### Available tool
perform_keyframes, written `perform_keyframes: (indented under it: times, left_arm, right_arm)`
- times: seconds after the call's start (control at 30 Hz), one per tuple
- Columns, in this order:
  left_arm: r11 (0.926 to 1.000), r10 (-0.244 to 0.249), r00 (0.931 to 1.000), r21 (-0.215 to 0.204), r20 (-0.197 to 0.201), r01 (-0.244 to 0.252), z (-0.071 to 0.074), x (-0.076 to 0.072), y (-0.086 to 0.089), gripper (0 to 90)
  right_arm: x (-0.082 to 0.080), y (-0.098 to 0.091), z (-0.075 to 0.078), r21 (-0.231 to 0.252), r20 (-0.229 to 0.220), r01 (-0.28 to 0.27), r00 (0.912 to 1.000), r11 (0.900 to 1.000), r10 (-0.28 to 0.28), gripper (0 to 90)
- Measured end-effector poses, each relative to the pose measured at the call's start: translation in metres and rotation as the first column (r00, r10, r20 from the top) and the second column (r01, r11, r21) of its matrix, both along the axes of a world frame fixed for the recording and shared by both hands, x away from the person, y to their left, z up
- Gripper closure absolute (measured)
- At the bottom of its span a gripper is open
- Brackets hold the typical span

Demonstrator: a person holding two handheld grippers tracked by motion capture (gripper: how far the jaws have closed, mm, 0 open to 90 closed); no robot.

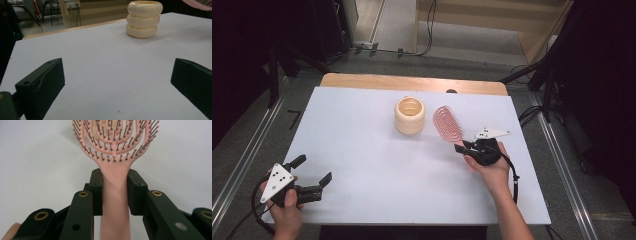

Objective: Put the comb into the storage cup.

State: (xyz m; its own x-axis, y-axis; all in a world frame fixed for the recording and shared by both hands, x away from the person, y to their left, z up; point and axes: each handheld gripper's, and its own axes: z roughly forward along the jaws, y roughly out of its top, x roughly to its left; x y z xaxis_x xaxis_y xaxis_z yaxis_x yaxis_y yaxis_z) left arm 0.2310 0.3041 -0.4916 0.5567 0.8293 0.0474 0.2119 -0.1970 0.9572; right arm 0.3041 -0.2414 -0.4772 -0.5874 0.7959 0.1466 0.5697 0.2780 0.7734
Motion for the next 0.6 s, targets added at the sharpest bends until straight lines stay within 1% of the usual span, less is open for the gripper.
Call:
perform_keyframes:
  times: [0.1, 0.13, 0.17, 0.27, 0.3, 0.33, 0.4, 0.5, 0.57, 0.6]
  left_arm:
    - [1.0000, 0.006, 1.0000, 0.007, 0.002, -0.006, 0.001, 0.001, -0.001, 0.0]
    - [0.9999, 0.015, 0.9999, 0.008, 0.004, -0.015, 0.001, 0.000, -0.002, 0.0]
    - [0.9998, 0.016, 0.9998, 0.010, 0.008, -0.016, 0.002, 0.000, -0.002, 0.0]
    - [0.9998, 0.003, 1.0000, 0.020, 0.008, -0.003, 0.003, 0.000, -0.004, 0.0]
    - [0.9999, 0.000, 1.0000, 0.014, 0.005, 0.000, 0.004, 0.000, -0.005, 0.0]
    - [1.0000, -0.006, 1.0000, 0.008, 0.001, 0.006, 0.005, 0.000, -0.005, 0.0]
    - [1.0000, -0.006, 1.0000, 0.005, 0.003, 0.006, 0.008, 0.000, -0.009, 0.0]
    - [0.9997, -0.015, 0.9996, 0.022, 0.024, 0.014, 0.014, -0.001, -0.017, 0.0]
    - [0.9996, -0.022, 0.9995, 0.020, 0.024, 0.021, 0.017, -0.001, -0.022, 0.0]
    - [0.9996, -0.028, 0.9994, 0.012, 0.021, 0.027, 0.018, -0.001, -0.025, 0.0]
  right_arm:
    - [-0.003, 0.001, 0.000, 0.015, 0.027, 0.002, 0.9996, 0.9999, -0.002, 67.8]
    - [-0.004, 0.002, -0.001, 0.026, 0.032, 0.001, 0.9995, 0.9997, -0.002, 67.8]
    - [-0.004, 0.002, -0.001, 0.026, 0.032, 0.001, 0.9995, 0.9997, -0.002, 67.8]
    - [-0.007, 0.003, -0.002, 0.040, 0.056, -0.001, 0.9984, 0.9992, -0.002, 67.8]
    - [-0.009, 0.004, -0.003, 0.052, 0.068, 0.002, 0.9977, 0.9987, -0.005, 67.8]
    - [-0.009, 0.004, -0.003, 0.052, 0.068, 0.002, 0.9977, 0.9987, -0.005, 67.8]
    - [-0.011, 0.004, -0.005, 0.064, 0.077, 0.003, 0.9970, 0.9979, -0.008, 67.8]
    - [-0.013, 0.005, -0.006, 0.080, 0.088, 0.001, 0.9961, 0.9968, -0.008, 67.8]
    - [-0.014, 0.005, -0.006, 0.082, 0.093, -0.001, 0.9957, 0.9966, -0.006, 67.8]
    - [-0.015, 0.005, -0.005, 0.095, 0.099, 0.001, 0.9951, 0.9955, -0.011, 67.8]
